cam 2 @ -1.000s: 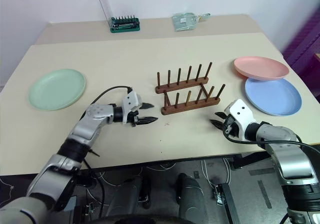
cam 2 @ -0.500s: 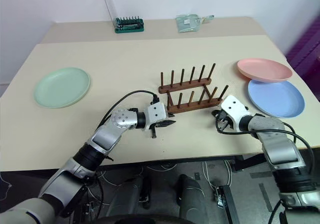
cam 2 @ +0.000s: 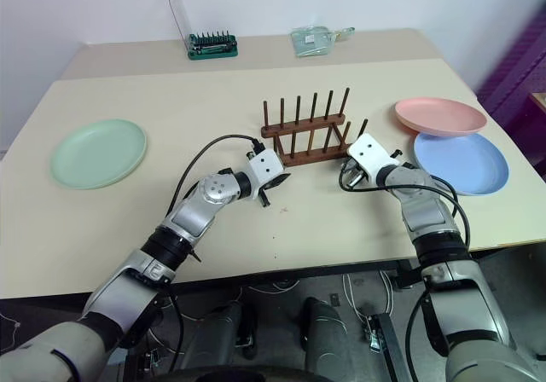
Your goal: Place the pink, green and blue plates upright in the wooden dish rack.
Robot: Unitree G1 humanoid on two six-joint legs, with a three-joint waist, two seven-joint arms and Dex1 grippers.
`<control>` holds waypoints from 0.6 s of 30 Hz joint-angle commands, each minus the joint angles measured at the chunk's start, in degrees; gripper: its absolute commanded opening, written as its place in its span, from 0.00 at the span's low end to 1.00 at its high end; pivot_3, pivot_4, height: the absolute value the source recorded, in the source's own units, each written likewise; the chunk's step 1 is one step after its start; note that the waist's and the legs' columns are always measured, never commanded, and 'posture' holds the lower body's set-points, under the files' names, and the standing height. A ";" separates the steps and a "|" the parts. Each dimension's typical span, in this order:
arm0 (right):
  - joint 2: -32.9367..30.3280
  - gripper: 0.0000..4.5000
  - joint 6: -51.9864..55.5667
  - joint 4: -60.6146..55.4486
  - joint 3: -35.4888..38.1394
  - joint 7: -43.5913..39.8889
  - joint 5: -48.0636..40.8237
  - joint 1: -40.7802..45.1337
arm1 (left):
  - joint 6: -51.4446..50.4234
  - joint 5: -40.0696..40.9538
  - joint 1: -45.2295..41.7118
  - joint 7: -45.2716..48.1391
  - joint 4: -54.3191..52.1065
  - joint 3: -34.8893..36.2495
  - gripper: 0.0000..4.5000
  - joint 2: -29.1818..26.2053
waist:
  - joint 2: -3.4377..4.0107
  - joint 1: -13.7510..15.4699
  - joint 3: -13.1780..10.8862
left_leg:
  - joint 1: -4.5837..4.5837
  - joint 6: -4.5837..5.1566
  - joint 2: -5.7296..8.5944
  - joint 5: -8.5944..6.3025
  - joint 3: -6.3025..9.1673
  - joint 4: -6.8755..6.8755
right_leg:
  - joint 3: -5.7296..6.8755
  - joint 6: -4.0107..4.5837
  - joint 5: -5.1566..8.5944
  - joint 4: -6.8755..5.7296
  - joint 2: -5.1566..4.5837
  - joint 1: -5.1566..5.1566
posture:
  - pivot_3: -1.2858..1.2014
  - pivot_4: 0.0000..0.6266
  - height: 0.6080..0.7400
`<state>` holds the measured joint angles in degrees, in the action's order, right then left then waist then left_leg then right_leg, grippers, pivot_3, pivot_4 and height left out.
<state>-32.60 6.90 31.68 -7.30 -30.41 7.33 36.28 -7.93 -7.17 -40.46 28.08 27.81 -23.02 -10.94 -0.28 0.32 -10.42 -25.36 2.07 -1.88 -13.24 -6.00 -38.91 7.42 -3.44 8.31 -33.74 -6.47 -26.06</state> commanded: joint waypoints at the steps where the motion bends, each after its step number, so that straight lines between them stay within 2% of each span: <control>1: 0.76 0.00 -3.39 2.54 -0.13 0.86 1.02 2.71 | -1.79 -2.64 1.07 -2.93 5.86 1.68 0.21 -1.21 | 0.00 -0.16 0.00 | 0.00 0.00 0.00 0.00 0.00 0.00 | 0.00 0.00 0.00 -0.02 0.00 0.00 | 0.52 0.24 0.92; 6: -0.58 0.00 -6.03 1.76 -0.20 -0.34 1.88 2.14 | -1.56 -1.84 2.64 -0.41 2.57 1.46 0.21 -1.79 | 0.00 -0.46 0.00 | -0.01 0.01 0.03 -0.01 -0.06 0.00 | -0.04 -0.03 0.02 -0.21 -0.05 -0.12 | 0.52 0.24 0.92; 10: -5.00 0.00 -7.08 -7.59 2.05 -5.71 -0.81 -2.93 | -4.04 1.19 7.03 3.53 -10.07 4.11 0.21 -4.89 | 0.04 -1.03 -0.02 | -0.04 0.04 0.04 -0.07 -0.08 0.04 | -0.09 -0.14 0.09 -0.33 -0.08 -0.25 | 0.52 0.24 0.92; 13: -9.51 0.17 -0.08 -15.21 6.94 -11.24 -6.50 -6.10 | -5.73 7.96 11.16 8.02 -22.85 8.28 0.20 -6.60 | 0.19 -1.07 -0.12 | -0.07 0.03 0.03 -0.16 -0.10 0.04 | -0.13 -0.14 0.07 -0.40 -0.08 -0.33 | 0.52 0.24 0.92; 18: -15.88 0.75 2.23 -16.05 9.66 -11.70 -5.46 -4.56 | -9.06 15.14 15.53 17.18 -32.53 7.95 0.20 -8.90 | 0.22 -0.54 -0.16 | -0.10 0.02 0.06 -0.18 -0.10 -0.12 | -0.14 -0.10 0.28 -0.36 -0.13 -0.28 | 0.52 0.24 0.92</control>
<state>-46.83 9.02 17.25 -0.06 -42.14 1.98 30.05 -16.31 5.10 -25.02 42.49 -0.88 -14.94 -19.81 -0.07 -0.22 -10.58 -25.47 2.06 -1.79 -13.44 -6.11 -39.03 7.28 -3.54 8.59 -34.08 -6.64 -26.35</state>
